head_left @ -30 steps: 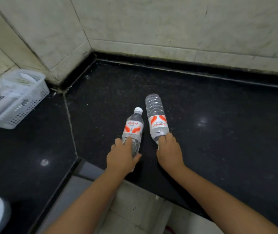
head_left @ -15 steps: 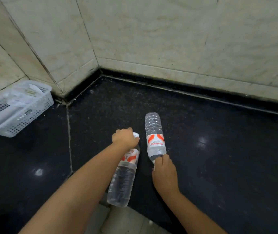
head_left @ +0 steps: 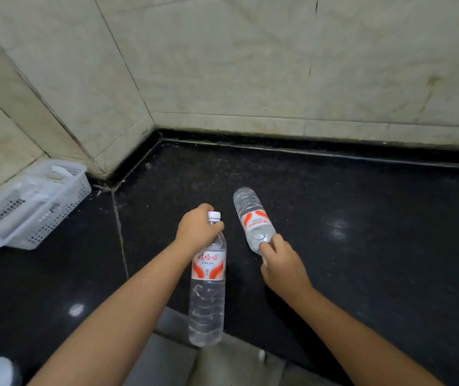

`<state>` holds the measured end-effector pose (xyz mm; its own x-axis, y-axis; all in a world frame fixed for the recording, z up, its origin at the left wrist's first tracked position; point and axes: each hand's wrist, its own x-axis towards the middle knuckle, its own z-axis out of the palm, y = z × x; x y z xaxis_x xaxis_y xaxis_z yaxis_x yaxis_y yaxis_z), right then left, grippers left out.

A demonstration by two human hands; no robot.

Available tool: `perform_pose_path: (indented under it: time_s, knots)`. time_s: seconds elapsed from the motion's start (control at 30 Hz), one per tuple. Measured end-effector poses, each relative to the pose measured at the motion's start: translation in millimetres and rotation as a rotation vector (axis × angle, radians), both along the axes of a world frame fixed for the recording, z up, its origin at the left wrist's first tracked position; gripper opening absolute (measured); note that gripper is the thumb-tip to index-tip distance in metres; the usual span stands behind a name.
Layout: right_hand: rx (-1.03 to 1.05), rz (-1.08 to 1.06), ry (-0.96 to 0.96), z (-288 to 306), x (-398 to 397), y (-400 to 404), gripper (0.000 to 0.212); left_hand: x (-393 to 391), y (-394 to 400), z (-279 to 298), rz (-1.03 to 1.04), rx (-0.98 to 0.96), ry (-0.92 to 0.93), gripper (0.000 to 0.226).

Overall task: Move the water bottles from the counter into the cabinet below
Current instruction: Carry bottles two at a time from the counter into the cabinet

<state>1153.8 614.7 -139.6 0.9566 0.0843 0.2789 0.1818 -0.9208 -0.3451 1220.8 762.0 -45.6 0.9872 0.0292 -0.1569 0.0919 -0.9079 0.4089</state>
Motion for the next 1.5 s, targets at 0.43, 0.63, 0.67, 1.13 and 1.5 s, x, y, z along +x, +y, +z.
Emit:
perform_pose_path:
  time_s: [0.43,0.63,0.67,1.13,1.5]
  knots:
    - [-0.023,-0.105,0.185,163.8,-192.0,-2.4,0.032,-245.5,36.1,73.8,-0.317,0.168,-0.118,0.036]
    - [-0.034,-0.200,0.459,170.6,-319.6,-15.4,0.033,-332.3,20.2,81.8,-0.390,-0.011,-0.158,0.028]
    - [-0.033,-0.205,0.498,166.8,-338.7,-18.5,0.032,-344.5,14.1,78.8,-0.408,-0.033,-0.129,0.027]
    - [-0.078,-0.308,0.726,62.2,-456.4,-123.2,0.034,-434.8,-133.6,-44.1,-0.753,0.115,0.245,0.030]
    - [-0.067,-0.355,0.814,-120.4,-423.4,-259.8,0.033,-398.2,-276.3,-214.8,-0.673,0.223,0.347,0.035]
